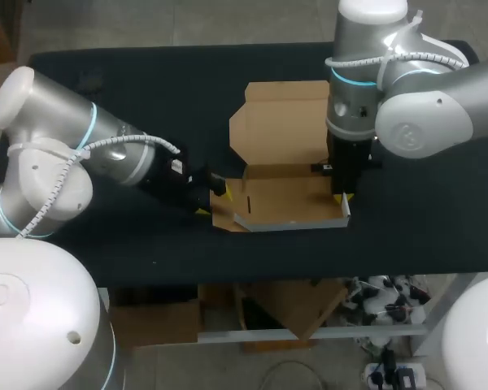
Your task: Assemble the packaging by folding the flat box into shape, placing the metal phone stand inside, and closing the box properly
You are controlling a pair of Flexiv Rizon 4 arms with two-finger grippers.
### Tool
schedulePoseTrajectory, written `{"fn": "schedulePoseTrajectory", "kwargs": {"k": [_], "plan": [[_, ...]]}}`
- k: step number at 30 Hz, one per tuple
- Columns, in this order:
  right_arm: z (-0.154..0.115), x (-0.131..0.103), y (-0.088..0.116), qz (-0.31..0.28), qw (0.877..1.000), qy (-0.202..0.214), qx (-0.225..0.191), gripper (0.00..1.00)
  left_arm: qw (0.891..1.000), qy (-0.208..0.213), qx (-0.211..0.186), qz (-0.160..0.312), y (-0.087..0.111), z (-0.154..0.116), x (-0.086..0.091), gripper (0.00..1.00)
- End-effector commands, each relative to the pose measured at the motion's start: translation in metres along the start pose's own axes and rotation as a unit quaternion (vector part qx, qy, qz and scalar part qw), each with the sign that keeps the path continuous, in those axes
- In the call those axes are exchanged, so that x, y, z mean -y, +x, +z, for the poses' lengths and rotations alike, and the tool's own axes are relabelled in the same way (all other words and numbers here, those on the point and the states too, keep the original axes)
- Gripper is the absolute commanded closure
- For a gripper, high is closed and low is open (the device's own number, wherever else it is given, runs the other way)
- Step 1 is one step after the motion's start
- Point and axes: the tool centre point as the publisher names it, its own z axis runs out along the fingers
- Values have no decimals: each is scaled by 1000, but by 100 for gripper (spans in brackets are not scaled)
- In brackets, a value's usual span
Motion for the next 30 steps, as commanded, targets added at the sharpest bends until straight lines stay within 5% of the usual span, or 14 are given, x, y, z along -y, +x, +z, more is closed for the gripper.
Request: {"fn": "schedulePoseTrajectory", "kwargs": {"k": [1, 6, 8, 9, 18, 30], "plan": [[1, 0, 1, 1, 1000, 0, 1, 100, 1000, -3, 1, 1, -1, 12, 5, 44], [1, 0, 1, 1, 1000, 0, 1, 100, 1000, -1, 14, 3, 0, 17, 6, 56], [1, 0, 1, 1, 1000, 0, 1, 100, 1000, 1, 21, 5, 2, 19, 7, 78], [1, 0, 1, 1, 1000, 0, 1, 100, 1000, 1, 21, 5, 2, 19, 7, 99], [1, 0, 1, 1, 1000, 0, 1, 100, 996, 19, 83, 30, 23, 16, 7, 100], [1, 0, 1, 1, 1000, 0, 1, 100, 968, 70, 233, 67, 57, 28, 0, 100]]}}
